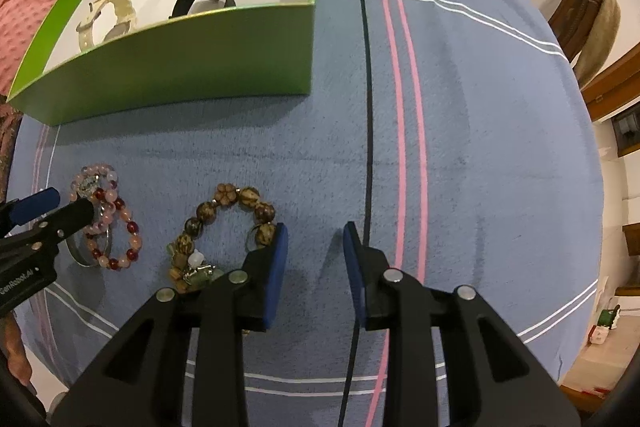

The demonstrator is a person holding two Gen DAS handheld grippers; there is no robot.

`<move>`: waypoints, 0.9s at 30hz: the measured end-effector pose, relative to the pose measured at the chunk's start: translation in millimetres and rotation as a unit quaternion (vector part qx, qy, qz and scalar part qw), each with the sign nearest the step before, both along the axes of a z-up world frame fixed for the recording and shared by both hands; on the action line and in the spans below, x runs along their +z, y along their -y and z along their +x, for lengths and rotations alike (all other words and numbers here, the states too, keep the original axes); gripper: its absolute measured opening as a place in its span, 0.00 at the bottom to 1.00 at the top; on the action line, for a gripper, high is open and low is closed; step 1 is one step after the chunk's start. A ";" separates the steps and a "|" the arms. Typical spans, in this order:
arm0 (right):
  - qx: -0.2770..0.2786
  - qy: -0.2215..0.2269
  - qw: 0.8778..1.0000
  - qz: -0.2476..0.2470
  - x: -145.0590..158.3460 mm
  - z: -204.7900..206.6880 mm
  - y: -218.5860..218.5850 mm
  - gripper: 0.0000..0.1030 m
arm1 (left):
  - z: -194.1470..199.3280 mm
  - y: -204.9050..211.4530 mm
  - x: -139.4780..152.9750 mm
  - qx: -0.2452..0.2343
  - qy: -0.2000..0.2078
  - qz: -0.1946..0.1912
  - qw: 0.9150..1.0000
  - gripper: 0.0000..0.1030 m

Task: Organize jewelry
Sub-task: 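Move the left tool to the pink bead bracelet while the right tool moves to the brown bead bracelet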

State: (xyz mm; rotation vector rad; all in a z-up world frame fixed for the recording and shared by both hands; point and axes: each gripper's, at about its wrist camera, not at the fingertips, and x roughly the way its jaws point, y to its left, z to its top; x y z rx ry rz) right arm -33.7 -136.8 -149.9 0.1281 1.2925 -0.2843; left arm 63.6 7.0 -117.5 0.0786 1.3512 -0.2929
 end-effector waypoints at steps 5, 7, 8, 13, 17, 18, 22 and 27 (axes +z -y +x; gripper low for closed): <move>0.002 0.000 1.000 -0.002 -2.5 2.4 -1.1 0.29 | -3.1 -6.5 3.4 -0.007 -0.003 -0.024 1.000 0.31; 0.002 0.000 1.000 -0.003 -1.8 4.1 -2.0 0.29 | -5.0 -8.7 4.3 -0.012 -0.002 -0.026 1.000 0.25; 0.003 0.000 1.000 -0.003 -1.3 4.2 -2.2 0.29 | -5.6 -9.2 4.8 -0.014 -0.001 -0.027 1.000 0.24; 0.003 -0.001 1.000 -0.005 -1.9 5.8 -3.1 0.29 | -9.6 -17.0 9.6 -0.007 -0.001 -0.038 0.999 0.19; -0.003 0.002 1.000 -0.005 -0.1 4.2 -1.3 0.29 | -9.2 -32.6 18.0 0.007 0.010 -0.036 0.999 0.19; -0.005 0.004 1.000 -0.005 1.0 3.8 -0.2 0.29 | -9.1 -36.6 19.5 0.011 0.013 -0.032 0.999 0.19; -0.005 0.004 1.000 -0.003 4.6 4.1 4.3 0.29 | -8.6 -50.4 24.3 0.019 0.012 -0.034 0.999 0.19; 0.001 -0.001 1.000 -0.006 3.4 6.1 3.7 0.32 | -11.0 -43.4 20.0 0.010 0.006 -0.038 0.999 0.21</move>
